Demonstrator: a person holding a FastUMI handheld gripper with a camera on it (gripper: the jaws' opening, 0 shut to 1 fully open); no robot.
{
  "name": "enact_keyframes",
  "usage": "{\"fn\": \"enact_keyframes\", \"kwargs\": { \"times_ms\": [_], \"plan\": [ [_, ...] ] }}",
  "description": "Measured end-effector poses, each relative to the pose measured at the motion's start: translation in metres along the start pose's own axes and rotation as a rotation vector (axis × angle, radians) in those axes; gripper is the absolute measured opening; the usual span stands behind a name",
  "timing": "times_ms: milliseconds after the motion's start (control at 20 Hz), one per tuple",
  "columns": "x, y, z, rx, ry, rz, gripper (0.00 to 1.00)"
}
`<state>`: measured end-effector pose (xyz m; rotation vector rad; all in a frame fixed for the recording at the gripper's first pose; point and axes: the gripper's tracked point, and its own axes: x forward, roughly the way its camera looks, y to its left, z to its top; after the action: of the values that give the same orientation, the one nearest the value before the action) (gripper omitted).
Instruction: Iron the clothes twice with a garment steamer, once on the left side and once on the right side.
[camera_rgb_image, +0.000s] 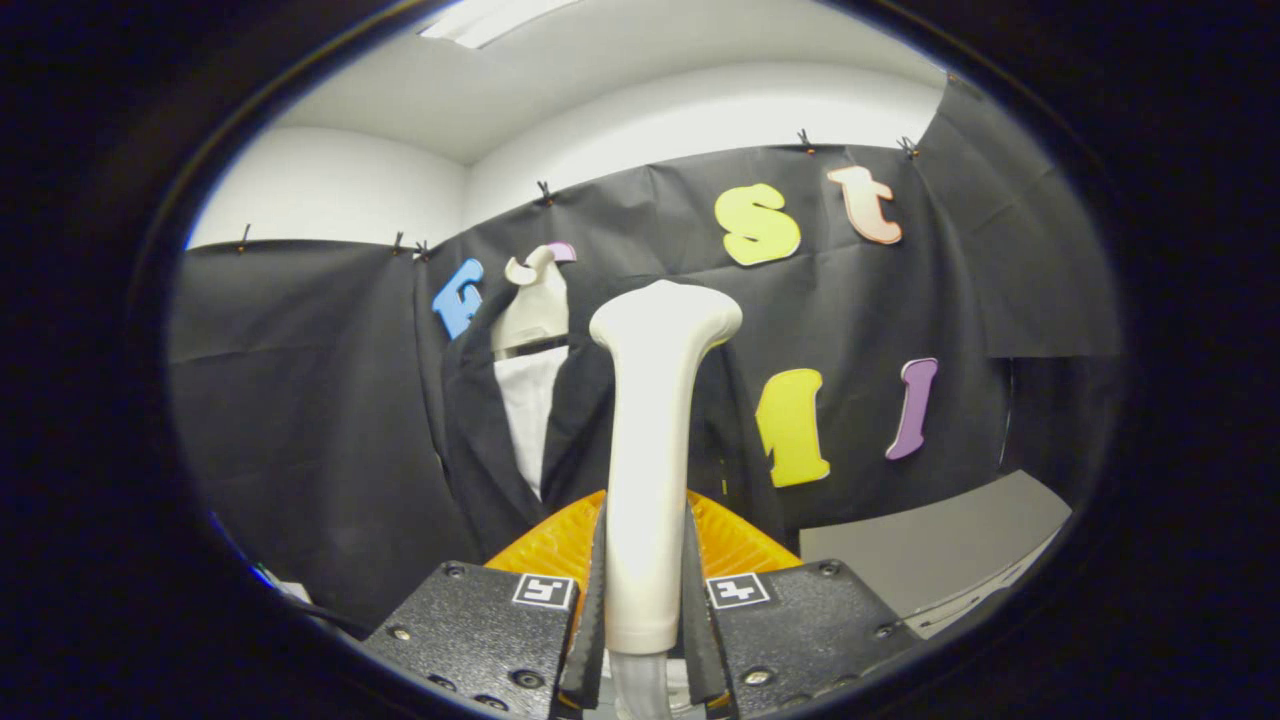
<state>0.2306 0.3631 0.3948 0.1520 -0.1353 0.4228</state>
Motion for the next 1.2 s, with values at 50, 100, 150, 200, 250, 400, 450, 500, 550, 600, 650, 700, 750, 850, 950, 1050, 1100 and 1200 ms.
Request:
{"fn": "enact_keyframes", "kwargs": {
  "times_ms": [50, 100, 150, 200, 250, 400, 450, 500, 550, 600, 650, 700, 750, 850, 950, 1050, 1100, 1200],
  "plan": [
    [0.004, 0.008, -0.001, -0.006, 0.001, 0.004, 0.35],
    [0.007, 0.013, -0.002, -0.009, 0.001, 0.005, 0.35],
    [0.011, 0.017, -0.003, -0.016, 0.004, 0.008, 0.35],
    [0.014, 0.022, -0.005, -0.019, 0.010, 0.013, 0.35],
    [0.017, 0.027, -0.007, -0.023, 0.016, 0.017, 0.35],
    [0.023, 0.031, -0.011, -0.029, 0.029, 0.024, 0.35],
    [0.025, 0.031, -0.013, -0.029, 0.036, 0.023, 0.35],
    [0.027, 0.030, -0.016, -0.031, 0.042, 0.021, 0.35],
    [0.028, 0.029, -0.019, -0.036, 0.048, 0.018, 0.35],
    [0.029, 0.027, -0.021, -0.039, 0.053, 0.016, 0.35],
    [0.029, 0.027, -0.027, -0.040, 0.061, 0.015, 0.35],
    [0.028, 0.026, -0.031, -0.043, 0.070, 0.015, 0.35],
    [0.028, 0.025, -0.035, -0.044, 0.079, 0.016, 0.35],
    [0.027, 0.024, -0.045, -0.045, 0.097, 0.015, 0.35],
    [0.026, 0.022, -0.055, -0.047, 0.117, 0.016, 0.35],
    [0.025, 0.021, -0.065, -0.049, 0.137, 0.015, 0.35],
    [0.024, 0.020, -0.070, -0.052, 0.146, 0.014, 0.35],
    [0.015, 0.021, -0.085, -0.060, 0.167, 0.011, 0.35]
  ]
}}
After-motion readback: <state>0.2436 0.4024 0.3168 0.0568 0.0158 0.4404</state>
